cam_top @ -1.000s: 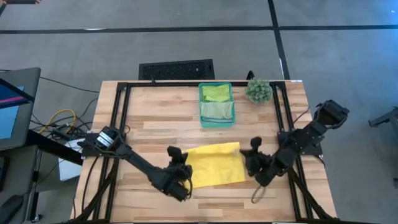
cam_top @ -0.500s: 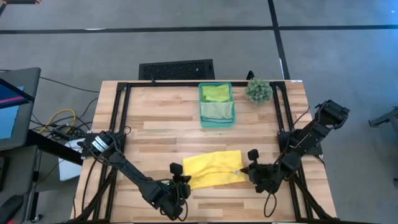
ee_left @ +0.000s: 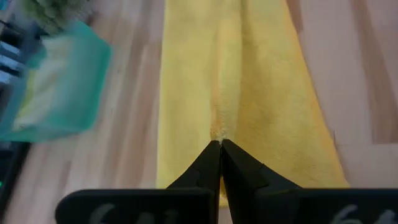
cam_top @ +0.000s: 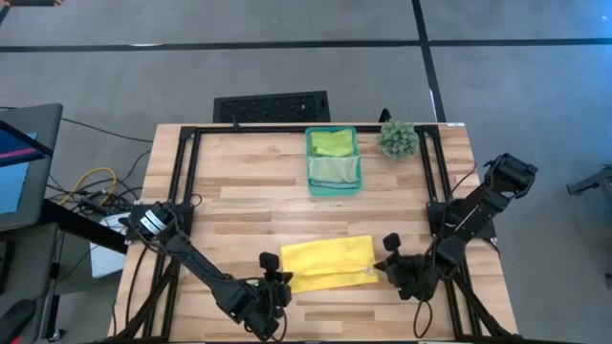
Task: Fold microfiber towels
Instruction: Fold the yellow microfiber cloth
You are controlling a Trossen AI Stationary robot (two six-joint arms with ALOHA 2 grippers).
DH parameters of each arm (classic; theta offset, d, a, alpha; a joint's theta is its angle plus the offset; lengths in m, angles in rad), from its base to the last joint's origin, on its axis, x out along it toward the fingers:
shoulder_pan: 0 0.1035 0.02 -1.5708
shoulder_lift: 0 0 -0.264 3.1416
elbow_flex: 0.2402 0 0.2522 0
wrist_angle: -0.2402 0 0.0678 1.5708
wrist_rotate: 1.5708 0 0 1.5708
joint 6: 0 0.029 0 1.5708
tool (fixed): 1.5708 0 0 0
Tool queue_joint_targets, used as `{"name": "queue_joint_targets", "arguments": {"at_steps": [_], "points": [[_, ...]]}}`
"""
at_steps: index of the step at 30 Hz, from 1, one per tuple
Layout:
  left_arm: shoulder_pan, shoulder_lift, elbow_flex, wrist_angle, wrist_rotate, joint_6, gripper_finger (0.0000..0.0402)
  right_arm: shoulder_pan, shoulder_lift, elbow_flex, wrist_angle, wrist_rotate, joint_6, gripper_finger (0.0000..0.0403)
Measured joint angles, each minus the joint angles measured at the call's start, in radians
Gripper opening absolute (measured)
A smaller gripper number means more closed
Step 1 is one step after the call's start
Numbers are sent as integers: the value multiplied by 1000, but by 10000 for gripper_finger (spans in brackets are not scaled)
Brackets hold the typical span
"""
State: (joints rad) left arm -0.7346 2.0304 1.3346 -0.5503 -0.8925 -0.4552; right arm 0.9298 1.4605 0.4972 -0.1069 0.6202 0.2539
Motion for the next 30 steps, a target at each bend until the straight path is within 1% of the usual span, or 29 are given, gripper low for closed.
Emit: {"name": "queue_joint_targets", "arguments": {"at_steps": [2,4,7,10,13,20,24,27,30], "points": [[-6,0,0,-1,-6,2,2,16,0,13,-26,38,0,5],[-8,0,0,-3,9,-12,2,32,-6,29,-38,58,0,5],[-7,0,0,-1,31,-58,2,56,-9,40,-10,58,0,9],[-6,17,0,37,37,-79,2,81,-2,40,1,33,19,10],[-7,44,0,57,76,-79,2,92,20,40,-1,0,34,9],[0,99,-1,50,115,-88,2,89,91,40,16,-45,49,14],[14,99,0,52,132,-182,3,76,132,40,46,-73,62,15],[22,99,5,53,150,-192,17,76,146,42,65,-68,61,20],[27,99,7,55,163,-191,43,75,136,41,62,-74,61,38]]}}
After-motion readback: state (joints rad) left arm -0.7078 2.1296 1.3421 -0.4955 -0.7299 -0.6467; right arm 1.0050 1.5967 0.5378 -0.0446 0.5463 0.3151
